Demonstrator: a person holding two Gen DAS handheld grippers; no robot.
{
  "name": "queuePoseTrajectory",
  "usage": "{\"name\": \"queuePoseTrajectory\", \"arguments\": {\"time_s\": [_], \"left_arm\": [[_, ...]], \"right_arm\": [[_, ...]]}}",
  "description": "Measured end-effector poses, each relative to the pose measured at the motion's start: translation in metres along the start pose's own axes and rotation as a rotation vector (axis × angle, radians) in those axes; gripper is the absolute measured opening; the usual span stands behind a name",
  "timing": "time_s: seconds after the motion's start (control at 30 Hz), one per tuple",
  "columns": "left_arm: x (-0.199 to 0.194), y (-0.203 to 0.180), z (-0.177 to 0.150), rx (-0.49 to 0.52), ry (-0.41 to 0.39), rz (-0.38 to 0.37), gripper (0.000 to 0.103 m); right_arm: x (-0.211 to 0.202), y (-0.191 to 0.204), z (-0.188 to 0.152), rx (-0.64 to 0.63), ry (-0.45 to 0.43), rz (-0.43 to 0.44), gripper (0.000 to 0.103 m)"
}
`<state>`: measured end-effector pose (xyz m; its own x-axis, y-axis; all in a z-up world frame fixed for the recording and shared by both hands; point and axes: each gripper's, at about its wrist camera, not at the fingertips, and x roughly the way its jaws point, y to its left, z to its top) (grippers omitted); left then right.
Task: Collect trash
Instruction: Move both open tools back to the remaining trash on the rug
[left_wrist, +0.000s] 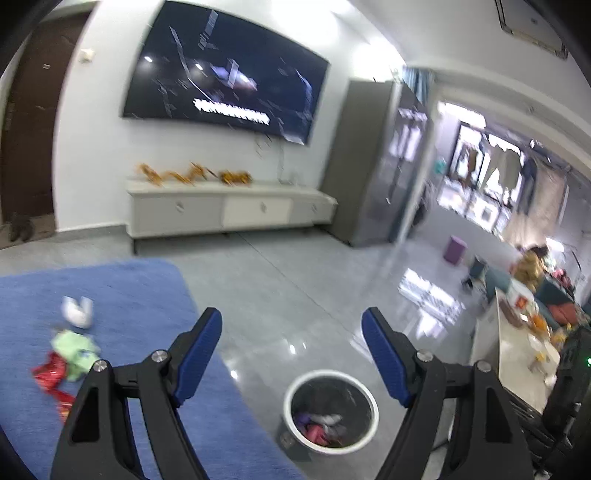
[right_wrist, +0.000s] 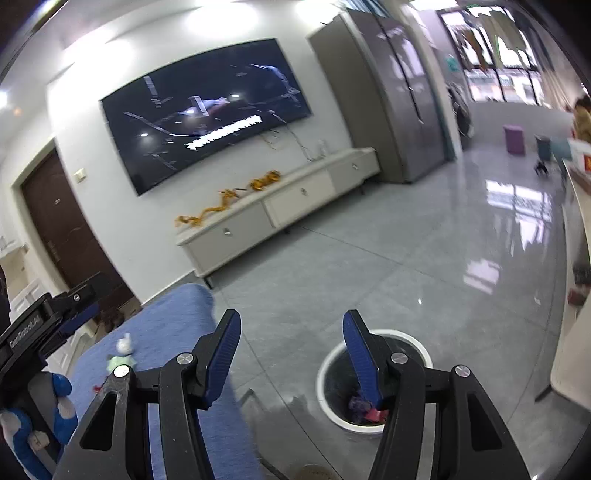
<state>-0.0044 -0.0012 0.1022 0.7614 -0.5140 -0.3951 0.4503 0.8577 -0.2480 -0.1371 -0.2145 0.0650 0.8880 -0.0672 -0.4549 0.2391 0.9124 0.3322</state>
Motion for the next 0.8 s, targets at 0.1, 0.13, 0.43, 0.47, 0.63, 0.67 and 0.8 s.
{"name": "queuePoseTrajectory", "arguments": {"time_s": [0.1,0.13,0.43,0.47,0.63,0.67,0.8], "left_arm": [[-0.038,0.018,0.009,-0.029,-0.067,0.039,0.077],[-0.051,0.024,0.012,-0.037,-0.091,0.056,0.077],[-0.143,0.049,0.018,-0.068,-0.238,0.165,0.077],[-0.15,0.05,0.018,-0.066,-0.251,0.172,0.077],[-0.188,0.062,0.023,-0.072,-0.298,0.209,0.077],[-0.193,0.065,0.025,-0.074,-0.301,0.216,0.077],[-0.214,0.079,0.028,-0.098,-0.329,0.257,0.077]], "right_arm": [[-0.014,0.024,0.001,-0.051,-0.022,0.035,0.056],[-0.017,0.029,0.002,-0.062,-0.028,0.043,0.056],[-0.052,0.067,0.004,-0.15,-0.094,0.131,0.057],[-0.055,0.07,0.004,-0.156,-0.099,0.14,0.057],[-0.066,0.081,0.004,-0.179,-0.118,0.188,0.059],[-0.068,0.081,0.006,-0.174,-0.122,0.199,0.059],[-0.067,0.087,0.004,-0.18,-0.131,0.223,0.06]]}}
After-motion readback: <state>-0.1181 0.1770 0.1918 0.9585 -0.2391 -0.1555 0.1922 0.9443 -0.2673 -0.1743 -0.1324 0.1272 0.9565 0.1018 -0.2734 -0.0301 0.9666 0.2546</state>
